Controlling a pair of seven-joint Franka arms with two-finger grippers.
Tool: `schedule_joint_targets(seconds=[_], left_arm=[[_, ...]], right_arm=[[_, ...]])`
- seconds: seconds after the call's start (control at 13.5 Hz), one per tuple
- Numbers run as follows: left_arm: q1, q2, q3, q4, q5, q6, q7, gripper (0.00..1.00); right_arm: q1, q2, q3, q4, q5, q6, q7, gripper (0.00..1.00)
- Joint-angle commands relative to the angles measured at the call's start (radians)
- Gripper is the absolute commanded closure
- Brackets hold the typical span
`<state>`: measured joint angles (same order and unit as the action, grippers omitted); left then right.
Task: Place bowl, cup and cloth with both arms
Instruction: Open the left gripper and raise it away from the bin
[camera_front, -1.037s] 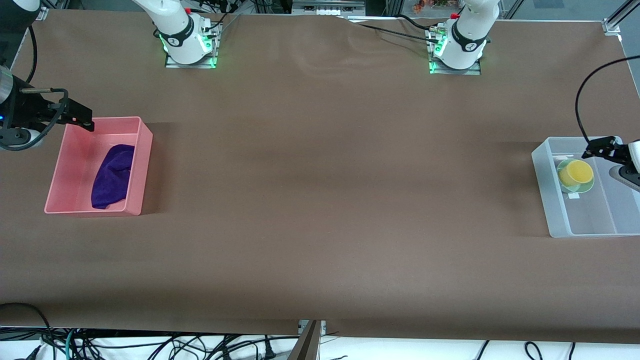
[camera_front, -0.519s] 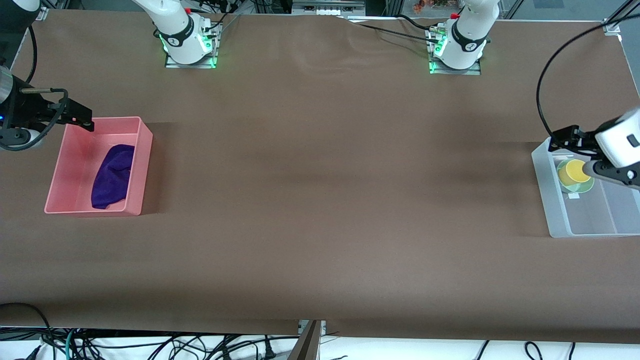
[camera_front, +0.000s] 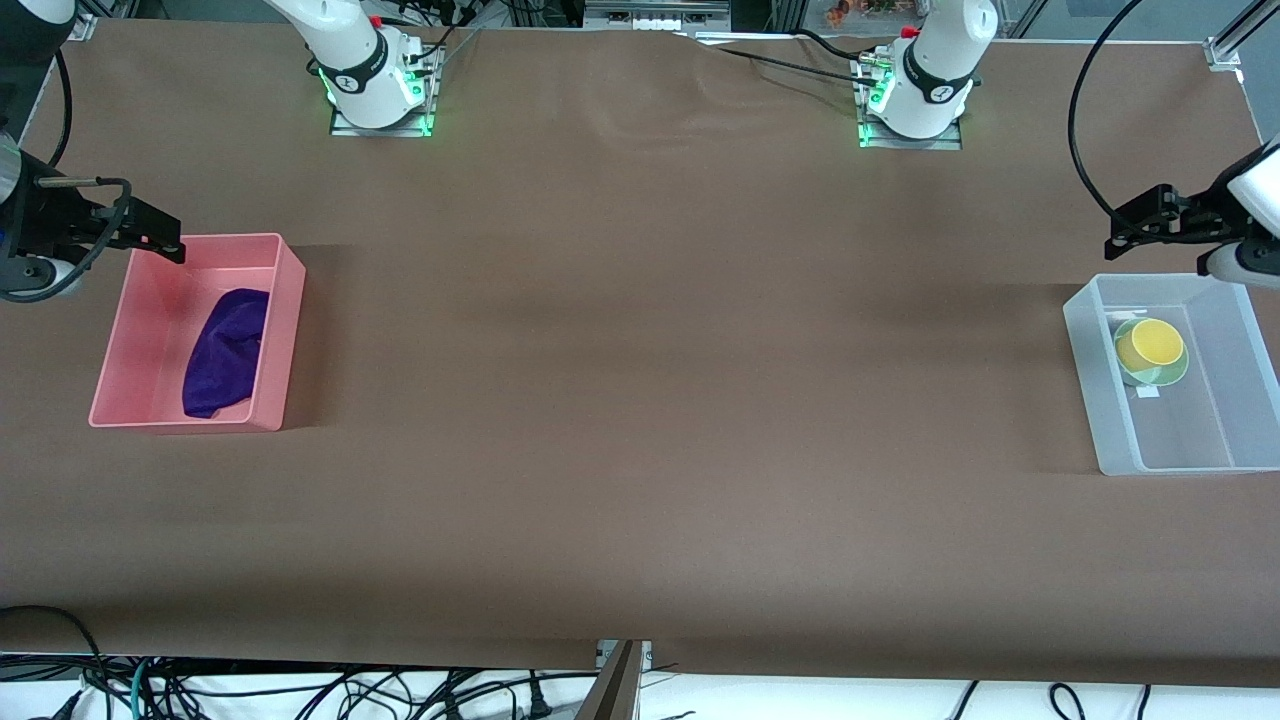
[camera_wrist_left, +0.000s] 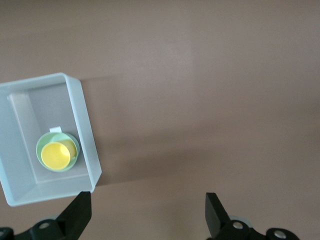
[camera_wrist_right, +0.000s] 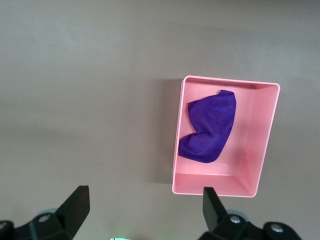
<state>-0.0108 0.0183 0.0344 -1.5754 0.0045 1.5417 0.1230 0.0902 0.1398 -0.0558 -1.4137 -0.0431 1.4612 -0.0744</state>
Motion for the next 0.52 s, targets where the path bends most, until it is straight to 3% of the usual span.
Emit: schedule_joint_targets(seconds=[0.0, 0.44], left_arm=[[-0.046, -0.132, 0.030, -0.204, -0.018, 0.101, -0.079, 0.00], [-0.038, -0.124, 0.024, -0.201, -0.018, 0.101, -0.077, 0.00]], right_arm=[[-0.009, 0.007, 0.004, 0.019, 0.014, -0.007, 0.013, 0.00], [-0.009, 0.006, 0.004, 0.019, 0.015, -0.007, 0.013, 0.00]])
